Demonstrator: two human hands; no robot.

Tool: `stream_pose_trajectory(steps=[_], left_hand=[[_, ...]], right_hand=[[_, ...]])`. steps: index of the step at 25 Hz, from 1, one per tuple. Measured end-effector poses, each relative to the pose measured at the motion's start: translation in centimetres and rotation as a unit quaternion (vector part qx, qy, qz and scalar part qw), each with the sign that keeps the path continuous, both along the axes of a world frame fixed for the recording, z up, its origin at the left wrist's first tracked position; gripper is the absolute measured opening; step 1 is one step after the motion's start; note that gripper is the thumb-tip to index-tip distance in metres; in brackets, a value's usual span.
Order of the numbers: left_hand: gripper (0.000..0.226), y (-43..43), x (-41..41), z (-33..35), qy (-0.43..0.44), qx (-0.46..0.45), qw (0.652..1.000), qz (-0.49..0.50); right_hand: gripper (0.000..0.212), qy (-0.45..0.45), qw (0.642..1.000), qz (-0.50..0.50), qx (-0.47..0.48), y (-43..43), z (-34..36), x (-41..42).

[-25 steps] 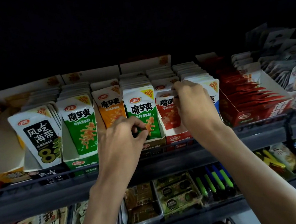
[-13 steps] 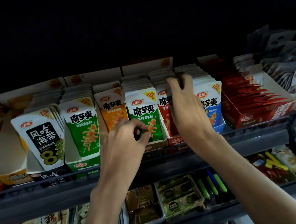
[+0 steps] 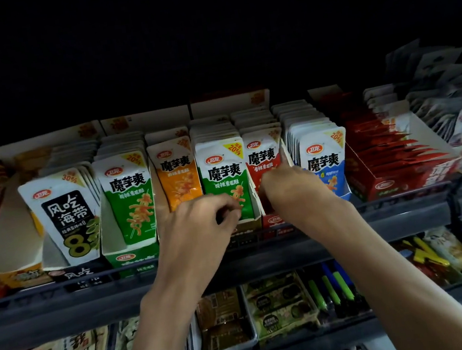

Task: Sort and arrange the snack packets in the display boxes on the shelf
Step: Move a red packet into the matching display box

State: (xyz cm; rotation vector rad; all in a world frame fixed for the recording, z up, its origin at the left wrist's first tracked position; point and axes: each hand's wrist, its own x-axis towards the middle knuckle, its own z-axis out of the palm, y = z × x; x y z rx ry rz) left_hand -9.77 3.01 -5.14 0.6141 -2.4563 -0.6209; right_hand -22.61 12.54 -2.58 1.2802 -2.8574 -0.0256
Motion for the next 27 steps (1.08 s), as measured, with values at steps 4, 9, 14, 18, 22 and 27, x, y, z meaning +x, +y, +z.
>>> stream_pose_trajectory(steps=[4, 9, 14, 18, 22, 27], left_hand=[[0.009, 0.1, 0.2, 0.3, -0.01, -0.056, 0.998, -0.007], [0.006, 0.1, 0.6, 0.5, -0.002, -0.068, 0.998, -0.018], [0.007, 0.0, 0.7, 0.6, 0.005, -0.033, 0.999, -0.027], [0.009, 0.0, 0.6, 0.6, -0.004, -0.021, 1.0, -0.021], [0.009, 0.0, 0.5, 0.6, -0.008, -0.009, 1.0, -0.019], [0.007, -0.1, 0.7, 0.7, 0.008, 0.01, 1.0, -0.021]], right_hand=[[0.023, -0.052, 0.999, 0.009, 0.001, -0.5, -1.2, -0.6], [0.017, -0.065, 0.995, 0.01, -0.079, -0.2, -2.2, -1.0], [0.024, -0.093, 0.989, 0.012, -0.111, -0.3, -1.9, -0.8], [0.034, -0.092, 0.987, 0.018, -0.128, -0.1, -1.8, -0.4], [0.028, -0.11, 0.987, 0.02, -0.114, 0.1, -1.7, -0.2], [0.02, -0.116, 0.989, 0.0, -0.093, 0.2, -1.6, -0.7]])
